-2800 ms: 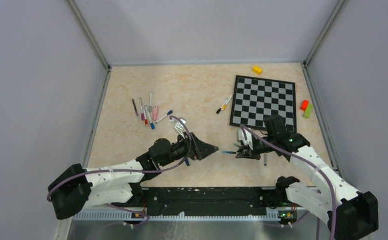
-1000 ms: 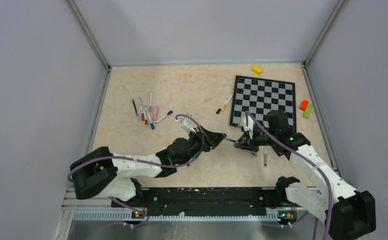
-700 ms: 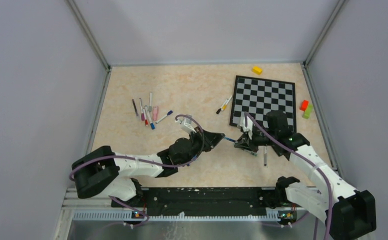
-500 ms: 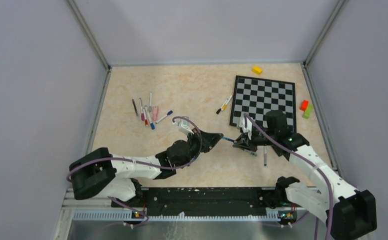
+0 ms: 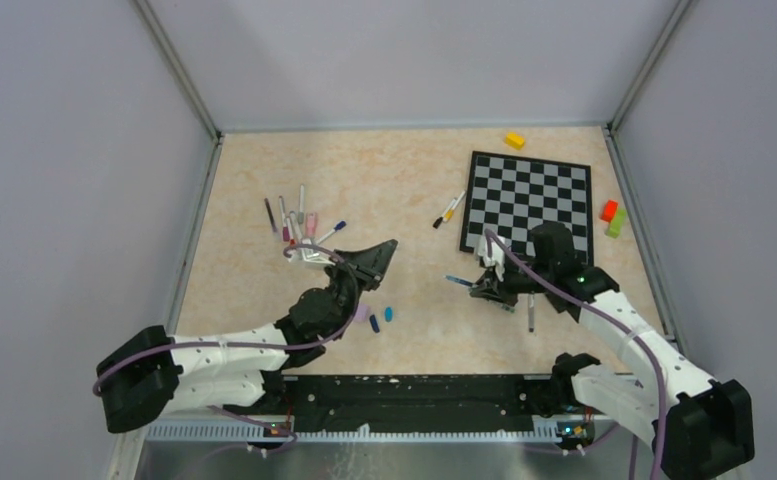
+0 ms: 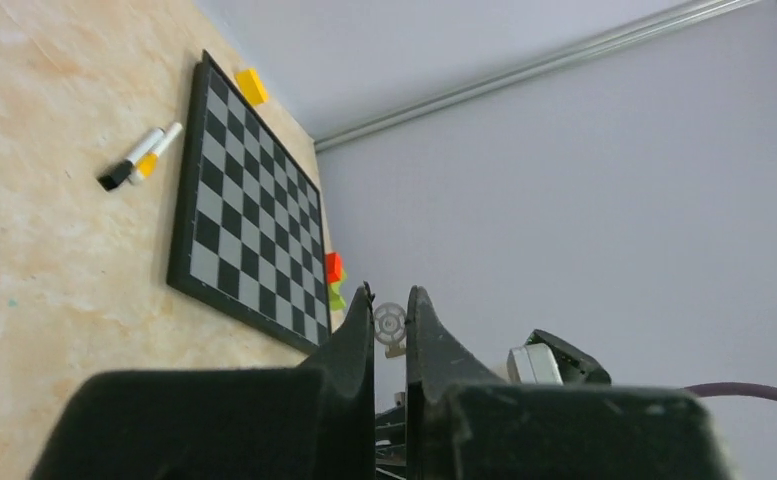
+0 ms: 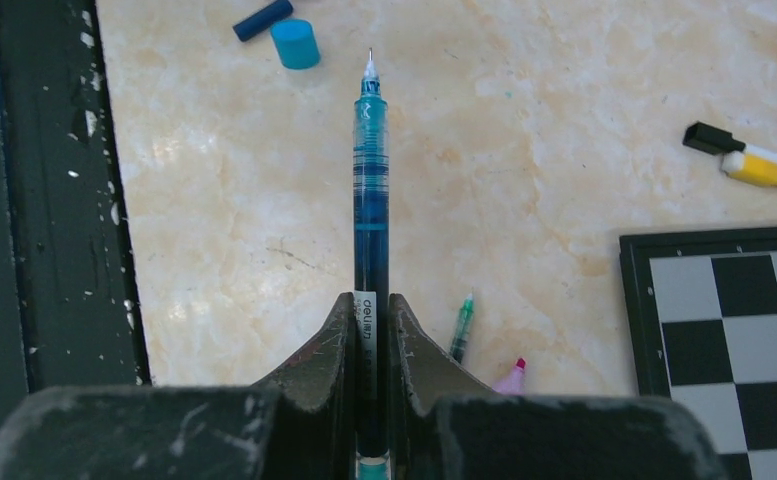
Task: Open the pen caps
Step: Open the pen cap from the pen, then place the pen cap at the center of the board, then place the pen at the center of the board, then pick up the pen from the center of the board.
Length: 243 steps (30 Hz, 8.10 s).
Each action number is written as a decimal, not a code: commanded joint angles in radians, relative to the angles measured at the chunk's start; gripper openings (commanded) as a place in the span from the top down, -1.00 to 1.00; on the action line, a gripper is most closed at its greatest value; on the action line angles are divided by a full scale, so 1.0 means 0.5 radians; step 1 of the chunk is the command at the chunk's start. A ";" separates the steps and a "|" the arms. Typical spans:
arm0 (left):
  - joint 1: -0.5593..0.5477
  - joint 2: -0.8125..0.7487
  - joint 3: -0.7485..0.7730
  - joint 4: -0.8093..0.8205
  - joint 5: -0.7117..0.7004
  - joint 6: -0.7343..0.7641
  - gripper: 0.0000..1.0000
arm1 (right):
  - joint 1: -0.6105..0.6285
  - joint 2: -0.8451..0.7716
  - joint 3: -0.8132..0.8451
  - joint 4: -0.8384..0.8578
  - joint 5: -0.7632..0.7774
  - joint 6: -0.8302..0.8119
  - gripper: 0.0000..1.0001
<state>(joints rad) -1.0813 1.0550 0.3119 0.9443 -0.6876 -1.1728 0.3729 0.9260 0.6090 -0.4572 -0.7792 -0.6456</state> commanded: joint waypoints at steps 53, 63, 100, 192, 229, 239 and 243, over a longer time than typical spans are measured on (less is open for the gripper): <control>0.184 0.536 0.997 -2.123 1.015 1.301 -0.03 | -1.250 0.013 0.101 -0.399 0.470 -0.267 1.00; 0.205 -0.191 0.401 -1.746 0.998 1.410 -0.97 | -1.660 0.371 0.123 -0.495 0.526 -0.436 1.00; 0.412 -0.146 0.545 -1.556 1.562 1.523 -0.97 | -1.663 0.415 0.323 -0.644 0.339 -0.376 0.39; 0.654 0.430 0.432 -0.877 2.737 0.802 1.00 | -1.269 0.191 0.272 -2.065 -1.077 -3.045 -0.25; 0.153 1.235 0.915 -0.579 2.784 0.462 0.95 | -0.017 0.188 0.098 -1.155 -0.301 -2.511 0.81; 0.176 0.719 0.699 -0.723 2.260 0.677 -0.56 | -0.078 0.050 0.075 -1.015 -0.484 -1.861 1.00; 0.184 0.447 0.424 -0.412 1.972 0.634 -0.97 | -0.146 0.004 0.111 -0.676 -0.655 -1.055 1.00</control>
<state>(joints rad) -0.9955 1.4025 0.6361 0.5747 0.4824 -0.8696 0.3264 0.9596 0.6353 -0.9733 -0.9833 -1.5826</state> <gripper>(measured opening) 0.966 0.061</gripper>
